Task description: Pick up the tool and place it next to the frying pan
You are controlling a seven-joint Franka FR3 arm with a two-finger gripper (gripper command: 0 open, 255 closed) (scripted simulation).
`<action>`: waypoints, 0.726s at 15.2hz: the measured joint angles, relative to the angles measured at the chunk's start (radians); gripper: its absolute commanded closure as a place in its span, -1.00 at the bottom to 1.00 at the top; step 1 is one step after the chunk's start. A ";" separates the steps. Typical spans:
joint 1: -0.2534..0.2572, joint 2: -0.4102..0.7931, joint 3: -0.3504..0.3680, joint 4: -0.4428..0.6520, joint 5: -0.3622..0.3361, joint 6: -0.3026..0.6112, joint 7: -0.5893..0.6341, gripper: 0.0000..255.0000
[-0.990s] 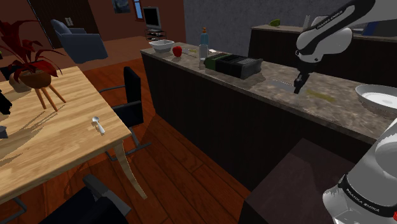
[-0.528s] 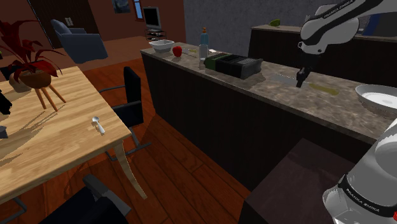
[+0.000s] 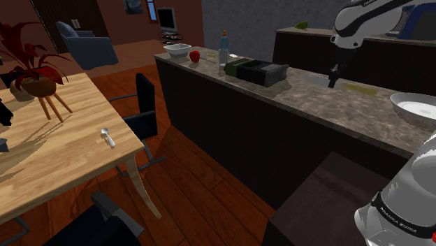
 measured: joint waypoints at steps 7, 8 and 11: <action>-0.059 0.000 -0.093 0.020 -0.015 -0.012 -0.145 1.00; -0.069 0.006 -0.113 0.030 -0.014 -0.016 -0.175 1.00; -0.093 0.032 -0.165 0.068 -0.002 -0.028 -0.260 1.00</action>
